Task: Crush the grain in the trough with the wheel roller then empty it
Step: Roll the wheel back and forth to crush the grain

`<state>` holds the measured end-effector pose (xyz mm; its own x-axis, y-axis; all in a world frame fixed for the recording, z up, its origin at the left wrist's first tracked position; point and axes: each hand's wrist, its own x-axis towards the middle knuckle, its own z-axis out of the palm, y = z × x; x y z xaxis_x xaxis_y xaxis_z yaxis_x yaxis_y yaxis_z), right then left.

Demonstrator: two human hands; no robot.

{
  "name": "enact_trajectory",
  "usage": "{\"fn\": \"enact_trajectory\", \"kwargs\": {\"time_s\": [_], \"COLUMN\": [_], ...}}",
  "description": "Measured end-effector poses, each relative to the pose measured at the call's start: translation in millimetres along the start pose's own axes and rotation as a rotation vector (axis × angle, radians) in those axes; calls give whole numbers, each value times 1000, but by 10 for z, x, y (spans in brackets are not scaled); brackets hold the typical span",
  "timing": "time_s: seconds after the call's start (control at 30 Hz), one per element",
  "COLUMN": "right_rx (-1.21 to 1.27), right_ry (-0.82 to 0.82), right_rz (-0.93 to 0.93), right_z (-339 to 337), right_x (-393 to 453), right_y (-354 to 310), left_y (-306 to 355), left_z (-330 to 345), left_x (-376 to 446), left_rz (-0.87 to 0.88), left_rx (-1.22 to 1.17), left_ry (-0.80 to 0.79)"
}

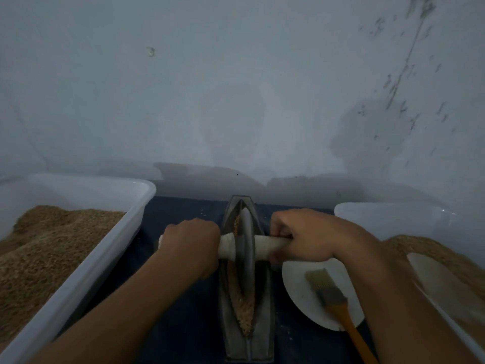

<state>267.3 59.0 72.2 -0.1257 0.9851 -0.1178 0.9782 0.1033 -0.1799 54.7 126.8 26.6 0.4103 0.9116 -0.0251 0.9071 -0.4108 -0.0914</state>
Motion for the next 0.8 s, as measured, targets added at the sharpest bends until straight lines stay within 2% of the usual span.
{"fn": "enact_trajectory", "kwargs": {"time_s": [0.17, 0.27, 0.33, 0.43, 0.53, 0.7, 0.8], "right_rx": [101, 83, 25, -7, 54, 63, -23], "right_ry": [237, 392, 459, 458, 340, 96, -6], "right_rz": [-8, -26, -27, -11, 21, 28, 27], "right_z": [179, 288, 329, 325, 232, 32, -36], "right_x": [206, 305, 361, 372, 270, 52, -65], "right_y": [119, 136, 136, 135, 129, 8, -109], "left_y": [-18, -87, -124, -117, -87, -51, -20], "left_z": [249, 362, 402, 375, 291, 104, 13], "left_x": [157, 253, 282, 267, 212, 76, -36], "left_rz": [-30, 27, 50, 42, 5, -39, -22], "left_rx": [56, 15, -52, -83, -37, -53, -18], "left_ry": [395, 523, 545, 513, 425, 72, -58]}}
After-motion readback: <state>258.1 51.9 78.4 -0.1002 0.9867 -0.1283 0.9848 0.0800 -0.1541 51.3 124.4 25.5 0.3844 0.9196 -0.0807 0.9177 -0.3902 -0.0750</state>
